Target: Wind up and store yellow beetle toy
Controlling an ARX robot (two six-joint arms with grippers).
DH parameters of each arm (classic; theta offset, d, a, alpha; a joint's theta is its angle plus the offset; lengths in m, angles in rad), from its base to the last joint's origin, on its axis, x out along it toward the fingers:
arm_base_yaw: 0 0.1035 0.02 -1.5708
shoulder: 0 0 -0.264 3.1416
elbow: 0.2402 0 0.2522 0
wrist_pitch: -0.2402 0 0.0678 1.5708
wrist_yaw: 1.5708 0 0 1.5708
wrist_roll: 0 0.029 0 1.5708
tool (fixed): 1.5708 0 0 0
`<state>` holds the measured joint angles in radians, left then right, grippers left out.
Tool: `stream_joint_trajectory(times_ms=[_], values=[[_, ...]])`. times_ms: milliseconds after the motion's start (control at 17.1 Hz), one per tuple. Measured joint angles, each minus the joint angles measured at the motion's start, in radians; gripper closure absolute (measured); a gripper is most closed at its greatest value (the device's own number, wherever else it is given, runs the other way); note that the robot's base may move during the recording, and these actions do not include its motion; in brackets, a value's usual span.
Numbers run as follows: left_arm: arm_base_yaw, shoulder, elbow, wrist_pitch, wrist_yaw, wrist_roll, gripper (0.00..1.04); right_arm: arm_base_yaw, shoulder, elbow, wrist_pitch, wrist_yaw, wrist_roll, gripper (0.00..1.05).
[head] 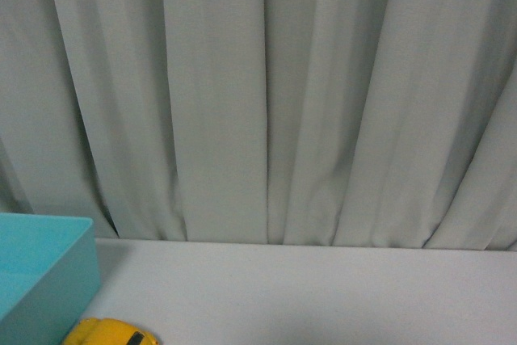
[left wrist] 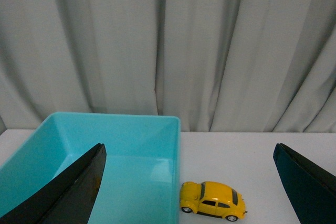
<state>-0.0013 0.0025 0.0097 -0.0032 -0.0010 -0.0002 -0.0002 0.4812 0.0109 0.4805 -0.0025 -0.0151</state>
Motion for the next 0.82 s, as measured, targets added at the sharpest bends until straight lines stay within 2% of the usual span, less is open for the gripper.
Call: stream_joint_trajectory(times_ms=[293,821], values=[[0.000,0.000,0.000,0.000,0.000,0.000,0.07,0.000,-0.153,0.000,-0.153,0.000,0.000,1.03],[0.000,0.000,0.000,0.000,0.000,0.000,0.07,0.000,-0.289,0.000,-0.285,0.000,0.000,1.03]])
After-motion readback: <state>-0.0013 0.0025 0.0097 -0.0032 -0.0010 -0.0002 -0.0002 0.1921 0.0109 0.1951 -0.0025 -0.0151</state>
